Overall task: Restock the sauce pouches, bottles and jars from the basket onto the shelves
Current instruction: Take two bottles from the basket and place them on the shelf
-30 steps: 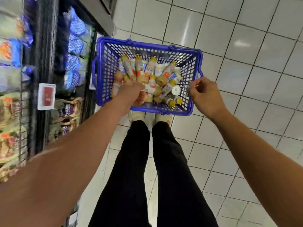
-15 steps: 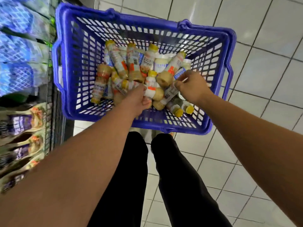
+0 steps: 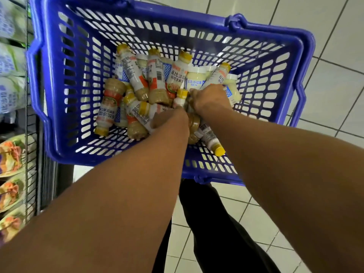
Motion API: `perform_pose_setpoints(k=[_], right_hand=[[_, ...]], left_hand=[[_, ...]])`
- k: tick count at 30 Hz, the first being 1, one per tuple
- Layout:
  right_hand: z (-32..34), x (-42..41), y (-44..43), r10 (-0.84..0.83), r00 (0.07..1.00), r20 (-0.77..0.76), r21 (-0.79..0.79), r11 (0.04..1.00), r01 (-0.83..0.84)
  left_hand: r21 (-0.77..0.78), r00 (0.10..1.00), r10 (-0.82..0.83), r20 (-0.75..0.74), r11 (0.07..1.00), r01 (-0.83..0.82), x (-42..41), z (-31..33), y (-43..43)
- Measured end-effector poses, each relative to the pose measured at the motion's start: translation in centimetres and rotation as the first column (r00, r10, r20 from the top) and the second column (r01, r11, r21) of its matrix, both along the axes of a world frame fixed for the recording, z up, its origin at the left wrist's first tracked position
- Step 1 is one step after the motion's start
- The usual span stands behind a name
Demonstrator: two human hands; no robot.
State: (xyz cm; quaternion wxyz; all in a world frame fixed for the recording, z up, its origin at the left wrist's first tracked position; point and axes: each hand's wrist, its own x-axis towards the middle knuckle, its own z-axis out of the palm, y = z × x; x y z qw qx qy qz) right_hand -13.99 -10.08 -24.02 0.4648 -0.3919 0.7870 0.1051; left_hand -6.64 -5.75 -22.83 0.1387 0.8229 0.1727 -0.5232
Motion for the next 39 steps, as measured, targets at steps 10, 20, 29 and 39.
perform_pose_setpoints(k=[10,20,29,39], right_hand=[[1.0,-1.4,0.4,-0.292,0.947,0.133,0.046,0.957,0.288],[8.5,-3.6,4.0,-0.797,0.404,0.450,0.510,0.600,0.616],[20.4,-5.7,7.0,-0.690,0.371,0.621,0.423,0.694,0.582],[40.7,-4.8,8.4,-0.388,0.630,0.673,-0.076,0.810,0.581]], left_hand=[[-0.117,0.960,-0.267,0.085,0.954,0.276,0.6,0.5,4.4],[-0.312,0.829,-0.557,-0.043,0.796,0.519,2.0,4.5,4.4],[-0.533,0.791,-0.608,-0.074,0.694,0.484,3.8,14.7,3.4],[-0.711,0.823,-0.524,-0.220,0.664,0.232,3.7,35.5,3.4]])
